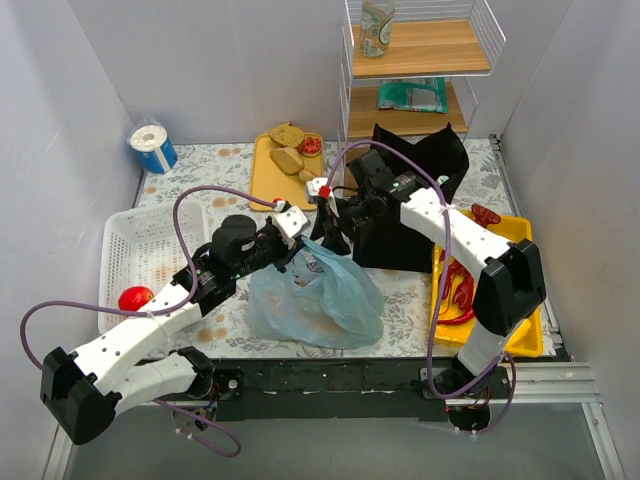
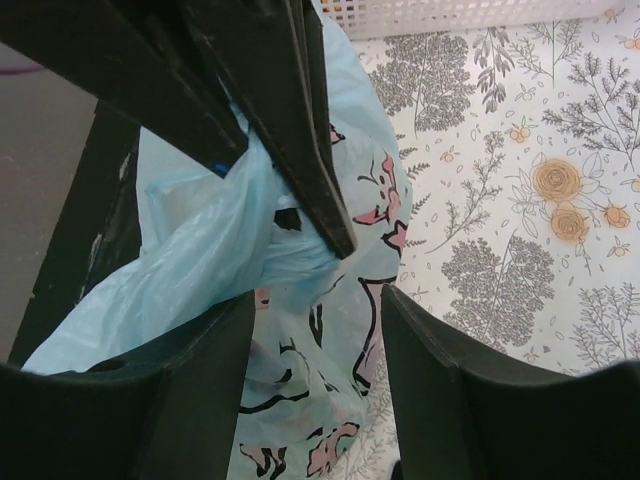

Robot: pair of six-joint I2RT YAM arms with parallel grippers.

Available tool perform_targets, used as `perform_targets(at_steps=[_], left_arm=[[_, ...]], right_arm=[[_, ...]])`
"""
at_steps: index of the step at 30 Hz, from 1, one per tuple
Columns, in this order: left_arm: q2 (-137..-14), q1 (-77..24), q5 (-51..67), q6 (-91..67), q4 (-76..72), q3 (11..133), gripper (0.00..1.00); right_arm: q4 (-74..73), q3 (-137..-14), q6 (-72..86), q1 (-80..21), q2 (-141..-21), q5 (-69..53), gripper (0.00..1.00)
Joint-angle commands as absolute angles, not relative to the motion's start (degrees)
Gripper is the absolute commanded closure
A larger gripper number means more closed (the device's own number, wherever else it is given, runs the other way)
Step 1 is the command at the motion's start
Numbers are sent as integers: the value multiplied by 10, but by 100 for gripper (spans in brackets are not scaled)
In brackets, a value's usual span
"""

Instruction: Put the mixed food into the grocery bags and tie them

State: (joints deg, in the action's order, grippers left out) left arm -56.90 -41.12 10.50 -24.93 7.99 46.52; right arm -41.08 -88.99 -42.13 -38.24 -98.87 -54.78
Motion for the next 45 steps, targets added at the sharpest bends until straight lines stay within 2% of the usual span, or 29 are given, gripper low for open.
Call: perform_targets(at_steps=[1, 5, 11, 14, 15, 17, 18, 23, 24, 25, 27, 29, 31, 32, 35, 37, 42, 45], left_arm=[[-562, -411, 77, -254, 69, 464, 100], [-560, -411, 111, -276, 56, 457, 100], [-575, -411, 159, -291, 59, 462, 100], [-575, -411, 174, -296, 61, 462, 100], [-576, -411, 179, -301, 62, 465, 100], [-577, -410, 181, -304, 65, 467, 100], [-578, -410, 183, -307, 67, 468, 100], [-589, -406, 193, -324, 77, 482, 100], [-590, -406, 193, -328, 77, 483, 99], [-591, -406, 190, -334, 77, 488, 89], [-590, -405, 188, -337, 81, 494, 82], [-585, -404, 173, -348, 83, 509, 54], [-578, -404, 158, -357, 86, 519, 36], [-573, -404, 156, -363, 86, 527, 19], [-557, -404, 150, -373, 94, 540, 9], [-549, -404, 145, -383, 105, 548, 7], [-524, -404, 161, -440, 159, 574, 15], [-512, -404, 243, -489, 201, 582, 22]], right_arm=[[-324, -838, -357, -384, -951, -584, 37], [-161, -746, -276, -384, -919, -569, 37], [-45, -685, -203, -385, -882, -523, 36], [-24, -673, -192, -384, -873, -518, 48], [-28, -673, -189, -385, -876, -519, 57], [-38, -677, -188, -385, -880, -523, 66], [-44, -677, -187, -385, -882, -523, 73], [2, -618, -130, -385, -854, -524, 89], [24, -607, -114, -385, -839, -520, 96], [39, -596, -103, -386, -832, -515, 99], [46, -577, -71, -386, -813, -501, 99], [54, -561, -43, -386, -798, -495, 99], [57, -555, -27, -385, -792, -488, 99], [48, -555, -24, -385, -790, -484, 99], [37, -551, -16, -385, -790, -476, 99], [37, -548, -8, -385, -788, -473, 99], [32, -553, 10, -385, -788, -477, 99], [28, -555, 10, -385, -786, -492, 99]])
